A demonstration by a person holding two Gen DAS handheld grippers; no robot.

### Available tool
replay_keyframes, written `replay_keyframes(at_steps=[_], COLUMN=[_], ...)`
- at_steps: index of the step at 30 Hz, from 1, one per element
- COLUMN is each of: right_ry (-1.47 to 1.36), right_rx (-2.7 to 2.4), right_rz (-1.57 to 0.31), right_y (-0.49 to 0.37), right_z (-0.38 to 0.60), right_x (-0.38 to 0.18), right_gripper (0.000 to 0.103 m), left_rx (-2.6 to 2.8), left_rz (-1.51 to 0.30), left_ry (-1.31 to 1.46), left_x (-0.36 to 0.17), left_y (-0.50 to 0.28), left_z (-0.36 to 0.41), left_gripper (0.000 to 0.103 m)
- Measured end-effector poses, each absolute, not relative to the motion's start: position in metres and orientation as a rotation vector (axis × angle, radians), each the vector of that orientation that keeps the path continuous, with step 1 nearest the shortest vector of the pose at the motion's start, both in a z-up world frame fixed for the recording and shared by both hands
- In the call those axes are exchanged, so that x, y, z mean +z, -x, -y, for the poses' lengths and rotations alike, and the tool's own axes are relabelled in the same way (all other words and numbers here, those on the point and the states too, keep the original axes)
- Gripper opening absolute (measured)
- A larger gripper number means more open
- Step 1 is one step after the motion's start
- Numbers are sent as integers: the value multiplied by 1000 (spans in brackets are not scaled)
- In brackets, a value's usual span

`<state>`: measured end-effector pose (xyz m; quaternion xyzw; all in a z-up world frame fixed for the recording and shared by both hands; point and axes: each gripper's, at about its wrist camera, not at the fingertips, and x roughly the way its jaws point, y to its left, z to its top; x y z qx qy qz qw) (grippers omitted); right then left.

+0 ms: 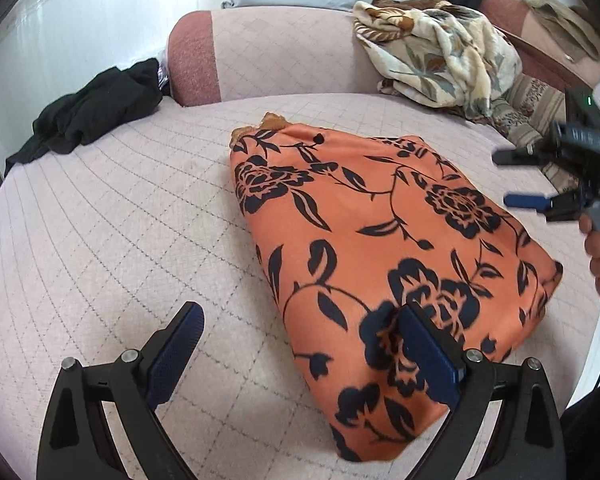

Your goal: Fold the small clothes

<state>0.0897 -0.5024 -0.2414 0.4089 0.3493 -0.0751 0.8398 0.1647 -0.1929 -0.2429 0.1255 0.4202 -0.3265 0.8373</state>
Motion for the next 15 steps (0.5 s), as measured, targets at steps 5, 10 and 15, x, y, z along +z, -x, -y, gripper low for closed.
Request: replay_keyframes(at_steps=[5,10,15], right_ry=[-859,-874,-866], right_rx=[-160,-121,-94], right_rz=[-808,-814,-825], right_y=[-95,-91,-100], right_z=[516,523,518], right_x=[-263,-273,-276], right_gripper=[80,80,80], left_rx=[-673,-677,-679], left_rz=[-875,-869,-857], left_ry=[-259,-280,-296], left_x=[-241,-242,-241], left_y=[-169,-168,-169], left_z=[205,213,215], left_gripper=[98,98,98])
